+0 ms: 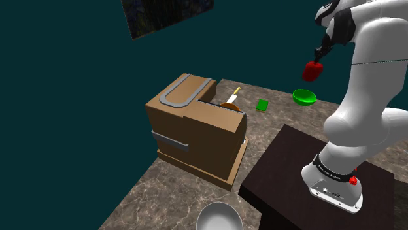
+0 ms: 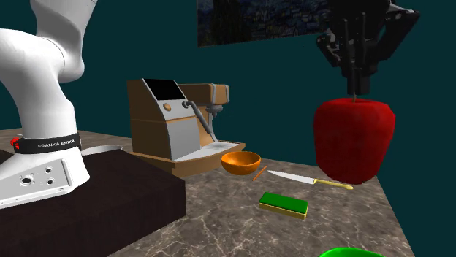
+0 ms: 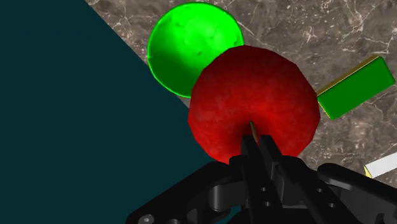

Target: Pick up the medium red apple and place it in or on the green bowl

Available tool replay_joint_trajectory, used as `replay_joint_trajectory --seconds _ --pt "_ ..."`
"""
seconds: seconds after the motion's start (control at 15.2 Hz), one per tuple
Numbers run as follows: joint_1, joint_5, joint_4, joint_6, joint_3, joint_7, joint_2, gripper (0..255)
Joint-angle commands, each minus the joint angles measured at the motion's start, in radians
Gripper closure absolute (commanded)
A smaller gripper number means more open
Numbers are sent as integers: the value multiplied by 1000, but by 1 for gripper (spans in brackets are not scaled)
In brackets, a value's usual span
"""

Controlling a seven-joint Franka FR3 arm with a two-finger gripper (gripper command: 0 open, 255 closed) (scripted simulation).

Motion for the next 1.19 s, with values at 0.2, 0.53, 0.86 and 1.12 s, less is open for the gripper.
replay_joint_trajectory --seconds 0.2,0.53,0.86,1.12 --pt "-153 59 279 -134 26 -46 161 255" --pt "-146 71 230 -77 33 -62 173 255" --pt "-143 85 190 -23 42 -78 191 255" --pt "-143 98 164 17 51 -92 208 255"
